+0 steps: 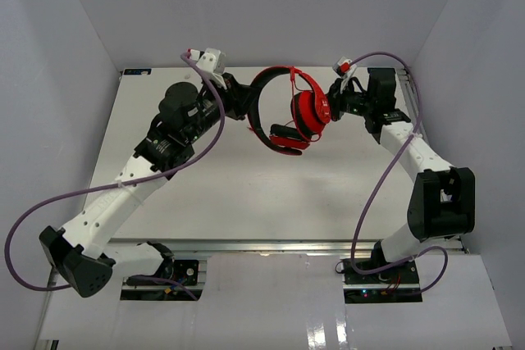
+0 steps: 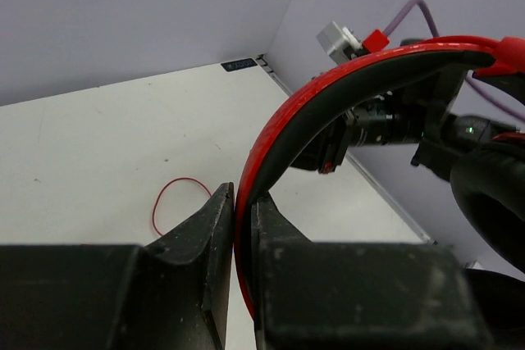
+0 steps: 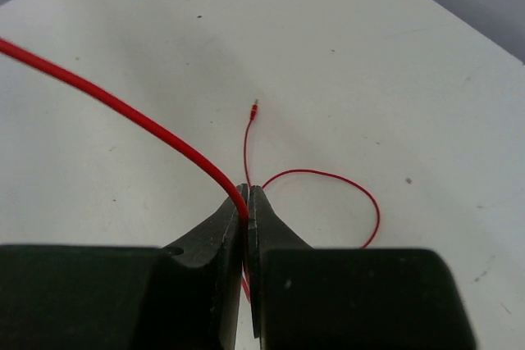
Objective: Wrap the headphones
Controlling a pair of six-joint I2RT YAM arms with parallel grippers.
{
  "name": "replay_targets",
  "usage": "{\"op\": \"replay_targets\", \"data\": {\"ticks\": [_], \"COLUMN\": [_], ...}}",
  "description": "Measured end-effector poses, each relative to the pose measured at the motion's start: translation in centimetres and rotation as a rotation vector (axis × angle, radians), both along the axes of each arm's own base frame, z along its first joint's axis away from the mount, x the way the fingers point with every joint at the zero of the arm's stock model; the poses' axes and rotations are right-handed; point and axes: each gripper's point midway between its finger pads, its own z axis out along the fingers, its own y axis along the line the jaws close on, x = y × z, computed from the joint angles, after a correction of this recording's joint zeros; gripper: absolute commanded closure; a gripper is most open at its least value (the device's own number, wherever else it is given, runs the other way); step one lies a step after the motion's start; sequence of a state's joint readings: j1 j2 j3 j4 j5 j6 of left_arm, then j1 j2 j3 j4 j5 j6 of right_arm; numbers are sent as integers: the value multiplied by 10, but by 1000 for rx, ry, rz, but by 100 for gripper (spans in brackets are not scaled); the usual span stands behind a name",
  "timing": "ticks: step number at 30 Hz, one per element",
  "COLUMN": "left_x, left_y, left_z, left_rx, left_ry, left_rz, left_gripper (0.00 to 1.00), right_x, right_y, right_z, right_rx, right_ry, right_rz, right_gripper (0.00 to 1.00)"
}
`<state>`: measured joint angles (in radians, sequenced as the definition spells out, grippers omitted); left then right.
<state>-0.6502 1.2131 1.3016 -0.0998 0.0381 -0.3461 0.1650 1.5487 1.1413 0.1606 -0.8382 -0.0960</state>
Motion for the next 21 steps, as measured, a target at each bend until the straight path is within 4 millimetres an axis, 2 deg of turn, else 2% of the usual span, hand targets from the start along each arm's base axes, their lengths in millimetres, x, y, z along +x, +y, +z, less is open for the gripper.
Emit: {"op": "replay_targets", "data": {"ticks": [4, 10, 14, 17, 21], "left_x": [18, 47, 69, 81, 89], "left_y": [-2, 9, 16, 14, 23], "left_z": [2, 13, 26, 34, 29], "left_rx": [-59, -155, -169, -156, -111], "left_ry": [35, 49, 49, 50, 59], "left_rz": [64, 226, 354, 423, 520], "left_gripper": [100, 100, 100, 100, 100], "right_x": [-14, -38, -61, -84, -105], "right_y": [12, 32, 54, 71, 85], "right_z": [5, 14, 17, 14, 9], "right_rx": [90, 183, 213, 223, 230], "right_ry": [51, 73, 76, 81, 90], "right_rz": [67, 174, 266, 340, 405], "right_gripper": [92, 92, 92, 92, 92]}}
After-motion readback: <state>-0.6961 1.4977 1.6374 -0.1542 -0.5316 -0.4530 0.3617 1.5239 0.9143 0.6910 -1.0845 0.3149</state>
